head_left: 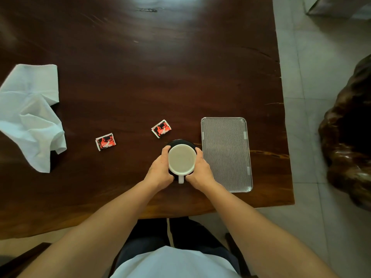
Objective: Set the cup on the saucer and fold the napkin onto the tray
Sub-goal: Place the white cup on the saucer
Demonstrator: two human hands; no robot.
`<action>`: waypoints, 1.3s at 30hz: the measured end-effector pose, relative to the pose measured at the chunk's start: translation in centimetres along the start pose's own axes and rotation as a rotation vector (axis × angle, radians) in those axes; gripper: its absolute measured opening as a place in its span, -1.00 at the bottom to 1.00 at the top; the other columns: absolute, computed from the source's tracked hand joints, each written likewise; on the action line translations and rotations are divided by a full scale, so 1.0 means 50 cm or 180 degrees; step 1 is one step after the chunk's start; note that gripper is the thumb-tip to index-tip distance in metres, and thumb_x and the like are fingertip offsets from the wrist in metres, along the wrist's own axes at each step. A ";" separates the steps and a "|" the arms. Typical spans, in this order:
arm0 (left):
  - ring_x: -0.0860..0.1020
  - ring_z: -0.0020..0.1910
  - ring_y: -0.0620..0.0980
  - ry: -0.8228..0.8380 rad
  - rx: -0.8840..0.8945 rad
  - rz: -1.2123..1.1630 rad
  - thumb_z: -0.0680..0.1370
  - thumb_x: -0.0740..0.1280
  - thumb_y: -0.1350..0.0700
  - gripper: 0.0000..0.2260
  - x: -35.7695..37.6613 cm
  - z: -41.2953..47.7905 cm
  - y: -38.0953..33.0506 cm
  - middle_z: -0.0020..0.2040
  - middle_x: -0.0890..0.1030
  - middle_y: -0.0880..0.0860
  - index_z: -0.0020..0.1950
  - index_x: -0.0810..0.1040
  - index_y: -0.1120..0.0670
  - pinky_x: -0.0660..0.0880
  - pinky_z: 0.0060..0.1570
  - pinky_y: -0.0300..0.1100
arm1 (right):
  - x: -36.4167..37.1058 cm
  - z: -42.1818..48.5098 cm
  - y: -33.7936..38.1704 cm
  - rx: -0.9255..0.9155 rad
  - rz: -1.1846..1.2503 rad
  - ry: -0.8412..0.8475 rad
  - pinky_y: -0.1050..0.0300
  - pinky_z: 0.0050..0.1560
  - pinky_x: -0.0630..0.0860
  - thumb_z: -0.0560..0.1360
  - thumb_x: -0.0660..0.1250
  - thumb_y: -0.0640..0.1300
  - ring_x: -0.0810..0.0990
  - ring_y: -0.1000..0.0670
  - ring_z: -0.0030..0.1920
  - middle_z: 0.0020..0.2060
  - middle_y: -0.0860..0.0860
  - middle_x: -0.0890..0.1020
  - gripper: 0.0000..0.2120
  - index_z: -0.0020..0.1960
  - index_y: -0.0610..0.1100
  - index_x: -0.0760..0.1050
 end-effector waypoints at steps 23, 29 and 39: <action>0.57 -0.04 0.01 -0.0929 0.0165 0.0819 0.52 0.33 0.12 -0.87 -0.129 -0.170 -0.056 -0.04 0.57 -0.02 0.05 0.51 -0.02 0.58 -0.04 -0.02 | -0.093 -0.124 0.137 -0.0726 -0.1166 -0.0573 -0.01 0.07 0.52 0.59 0.23 -0.13 0.51 -0.12 0.14 0.12 -0.11 0.53 -0.75 0.20 -0.19 0.54; 0.57 -0.09 -0.02 -0.1295 0.0087 0.0991 0.54 0.32 -0.07 -0.86 -0.166 -0.235 -0.046 -0.07 0.59 -0.04 -0.02 0.52 -0.03 0.57 -0.10 -0.07 | -0.069 -0.153 0.191 -0.1128 -0.1426 -0.0403 0.02 -0.01 0.53 0.57 0.24 -0.10 0.57 -0.13 0.06 -0.01 -0.10 0.60 -0.78 0.04 -0.19 0.62; 0.58 -0.11 -0.04 -0.1469 -0.0353 0.0867 0.60 0.27 -0.01 -0.90 -0.235 -0.313 0.098 -0.06 0.60 -0.03 0.03 0.53 -0.02 0.58 -0.09 -0.10 | 0.041 -0.177 0.311 -0.1447 -0.1665 0.0041 0.08 -0.07 0.43 0.58 0.25 -0.08 0.60 -0.17 0.08 0.03 -0.13 0.64 -0.79 0.05 -0.18 0.58</action>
Point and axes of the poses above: each hand's wrist, its own z-axis towards the middle knuckle, its own x-axis out of the palm, y = z × x, the point moved 7 cm from there along z, towards the middle knuckle
